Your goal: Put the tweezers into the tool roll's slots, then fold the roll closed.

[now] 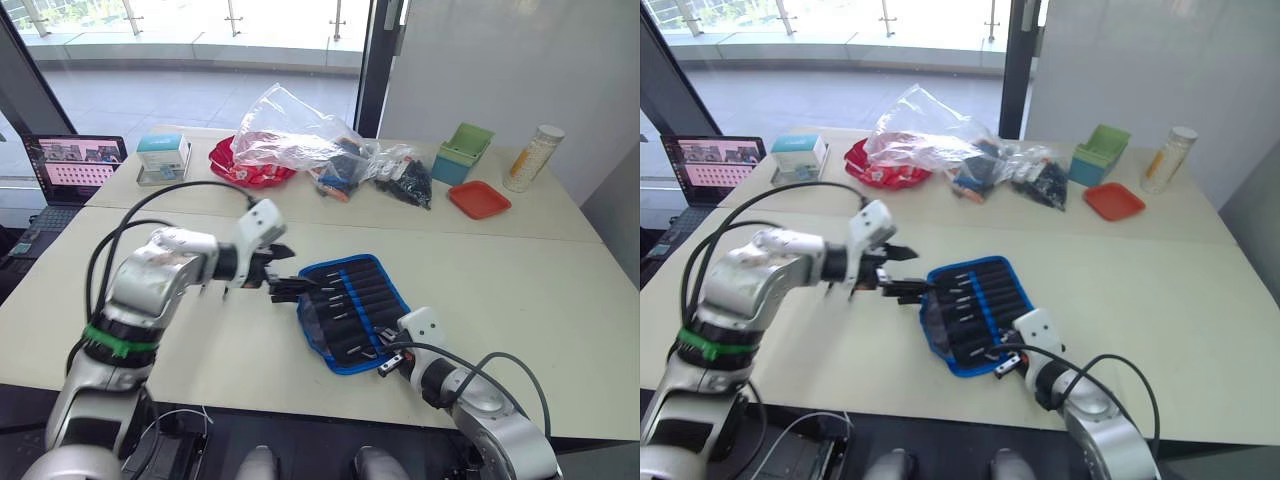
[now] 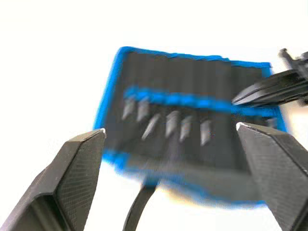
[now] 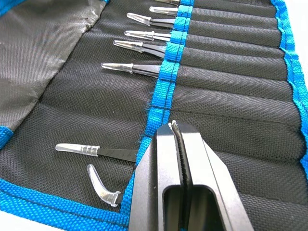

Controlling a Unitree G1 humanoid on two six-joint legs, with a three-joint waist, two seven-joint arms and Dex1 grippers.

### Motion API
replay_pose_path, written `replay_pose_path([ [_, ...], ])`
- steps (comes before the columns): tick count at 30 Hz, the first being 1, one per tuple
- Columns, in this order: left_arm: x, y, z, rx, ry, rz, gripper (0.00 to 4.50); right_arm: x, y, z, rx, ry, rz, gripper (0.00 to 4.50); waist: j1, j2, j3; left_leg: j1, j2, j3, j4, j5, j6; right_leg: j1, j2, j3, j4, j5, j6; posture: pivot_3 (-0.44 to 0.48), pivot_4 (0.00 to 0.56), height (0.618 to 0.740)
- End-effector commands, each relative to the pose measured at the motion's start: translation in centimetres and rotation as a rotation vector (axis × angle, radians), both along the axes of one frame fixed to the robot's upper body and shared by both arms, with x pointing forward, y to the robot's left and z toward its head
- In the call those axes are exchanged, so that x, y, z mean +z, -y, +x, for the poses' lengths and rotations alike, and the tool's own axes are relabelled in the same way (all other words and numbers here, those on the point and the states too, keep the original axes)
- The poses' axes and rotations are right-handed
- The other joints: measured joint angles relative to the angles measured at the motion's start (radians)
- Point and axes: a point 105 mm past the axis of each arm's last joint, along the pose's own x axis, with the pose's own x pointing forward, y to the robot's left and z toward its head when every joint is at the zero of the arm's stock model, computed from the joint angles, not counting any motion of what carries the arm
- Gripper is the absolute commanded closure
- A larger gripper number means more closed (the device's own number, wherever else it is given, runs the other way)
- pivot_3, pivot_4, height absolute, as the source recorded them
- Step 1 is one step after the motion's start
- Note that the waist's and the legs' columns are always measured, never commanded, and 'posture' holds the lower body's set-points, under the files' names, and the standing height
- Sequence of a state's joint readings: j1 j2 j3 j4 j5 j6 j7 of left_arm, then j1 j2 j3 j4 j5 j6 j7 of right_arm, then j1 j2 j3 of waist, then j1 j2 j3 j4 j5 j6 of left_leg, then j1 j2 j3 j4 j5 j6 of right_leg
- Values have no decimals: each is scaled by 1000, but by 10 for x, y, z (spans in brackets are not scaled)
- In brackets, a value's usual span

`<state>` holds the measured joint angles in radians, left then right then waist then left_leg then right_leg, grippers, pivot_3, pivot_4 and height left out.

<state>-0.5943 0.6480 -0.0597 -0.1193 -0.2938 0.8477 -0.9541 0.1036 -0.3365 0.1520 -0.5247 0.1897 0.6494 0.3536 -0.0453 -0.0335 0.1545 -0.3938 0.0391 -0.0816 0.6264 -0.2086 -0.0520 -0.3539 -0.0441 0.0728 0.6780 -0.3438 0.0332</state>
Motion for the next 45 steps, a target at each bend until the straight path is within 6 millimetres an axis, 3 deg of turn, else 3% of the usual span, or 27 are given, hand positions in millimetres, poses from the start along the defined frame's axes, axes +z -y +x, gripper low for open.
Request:
replay_pose_path([
  [1, 7, -46, 12, 222, 175, -27, 20, -34, -2, -16, 37, -152, -22, 4500, 1, -1, 0, 0, 0, 0, 0, 0, 0, 0, 0, 0, 0, 0, 0, 0, 150, 723],
  [4, -6, -83, 6, 384, 186, -36, 20, -34, 1, -17, 47, -154, -27, 4500, 6, -3, 0, -1, 0, -1, 0, 0, 0, 0, 0, -1, 0, 0, 0, 0, 150, 723],
  [6, -11, -106, -12, 471, 163, -97, 20, -33, 3, -17, 50, -155, -32, 4500, 1, -3, 0, -1, 0, -1, 0, 0, 0, 0, -1, -1, 0, 0, 0, 0, 150, 723],
  [13, -28, -138, -84, 595, 113, -126, 20, -32, 7, -19, 73, -165, -43, 4500, 7, -3, 0, 0, 1, 0, -1, -1, -1, 0, -2, -1, -2, 0, 0, 0, 150, 723],
  [21, -39, -153, -120, 736, 100, -117, 20, -32, 8, -20, 99, -178, -48, 4500, 14, -4, 0, 1, 4, 3, -1, -1, -1, 3, -1, -1, -9, 0, -1, 0, 150, 723],
  [32, -50, -146, -105, 755, 80, -103, 20, -30, 6, -15, 107, -171, -44, 4500, 9, -4, 0, 1, 5, 3, -1, -1, -1, 2, 0, -1, -10, 0, -2, 0, 150, 723],
  [45, -81, -135, -38, 785, 56, -64, 20, -27, 5, -13, 80, -153, -35, 4500, 3, -6, -2, 1, 5, 3, -1, -1, -1, 2, 1, -2, -9, 0, -2, 0, 150, 723],
])
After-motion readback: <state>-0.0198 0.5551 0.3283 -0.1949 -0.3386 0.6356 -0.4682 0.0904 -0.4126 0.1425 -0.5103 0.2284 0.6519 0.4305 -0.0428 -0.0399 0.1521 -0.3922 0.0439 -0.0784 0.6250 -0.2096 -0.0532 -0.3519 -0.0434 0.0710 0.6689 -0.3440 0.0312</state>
